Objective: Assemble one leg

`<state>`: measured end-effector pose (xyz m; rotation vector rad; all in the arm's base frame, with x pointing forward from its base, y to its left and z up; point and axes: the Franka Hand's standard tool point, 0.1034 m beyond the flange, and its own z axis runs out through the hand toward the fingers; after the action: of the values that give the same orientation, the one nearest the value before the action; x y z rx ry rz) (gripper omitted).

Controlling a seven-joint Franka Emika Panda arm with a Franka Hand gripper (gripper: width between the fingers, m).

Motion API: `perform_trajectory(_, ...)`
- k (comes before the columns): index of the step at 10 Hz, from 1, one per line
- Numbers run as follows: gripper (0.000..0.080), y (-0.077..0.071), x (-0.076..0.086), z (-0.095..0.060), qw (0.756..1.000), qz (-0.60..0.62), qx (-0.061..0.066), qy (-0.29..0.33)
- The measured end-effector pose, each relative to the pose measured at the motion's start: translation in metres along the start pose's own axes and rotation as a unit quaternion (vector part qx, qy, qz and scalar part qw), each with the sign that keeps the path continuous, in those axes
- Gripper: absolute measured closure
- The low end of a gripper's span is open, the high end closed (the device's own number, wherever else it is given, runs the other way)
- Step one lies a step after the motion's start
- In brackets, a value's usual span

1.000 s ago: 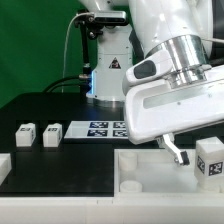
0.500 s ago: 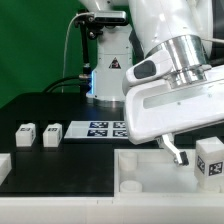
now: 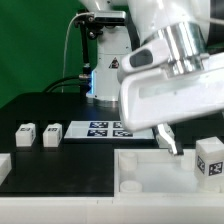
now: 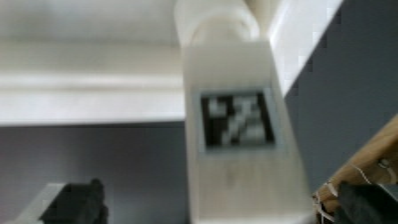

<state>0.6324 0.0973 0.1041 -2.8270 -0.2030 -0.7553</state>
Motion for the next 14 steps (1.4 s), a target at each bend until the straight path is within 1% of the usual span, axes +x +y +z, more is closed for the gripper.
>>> perform_trajectory(1, 0.015, -0.004, 0.0, 0.0, 0.999, 0.002, 0.011, -0.043)
perform_trajectory(3, 0.015, -0.013, 0.003, -0.002, 0.988, 0.014, 0.031, -0.15)
perform_trajectory(4, 0.015, -0.016, 0.002, -0.002, 0.979, 0.02, 0.038, -0.198)
perform_trajectory(5, 0.015, -0.017, -0.002, -0.003, 0.968, 0.021, 0.048, -0.245)
perform_trajectory(6, 0.015, -0.018, -0.005, -0.005, 0.954, 0.024, 0.062, -0.291)
perform_trajectory(7, 0.015, -0.021, -0.001, -0.003, 0.949, 0.024, 0.07, -0.306)
perform_trajectory(8, 0.015, -0.021, 0.002, -0.002, 0.951, 0.023, 0.07, -0.3)
perform_trajectory(11, 0.015, -0.02, 0.001, -0.001, 0.951, 0.024, 0.07, -0.301)
perform_trajectory(14, 0.015, -0.006, 0.007, 0.006, 0.956, 0.041, 0.058, -0.283)
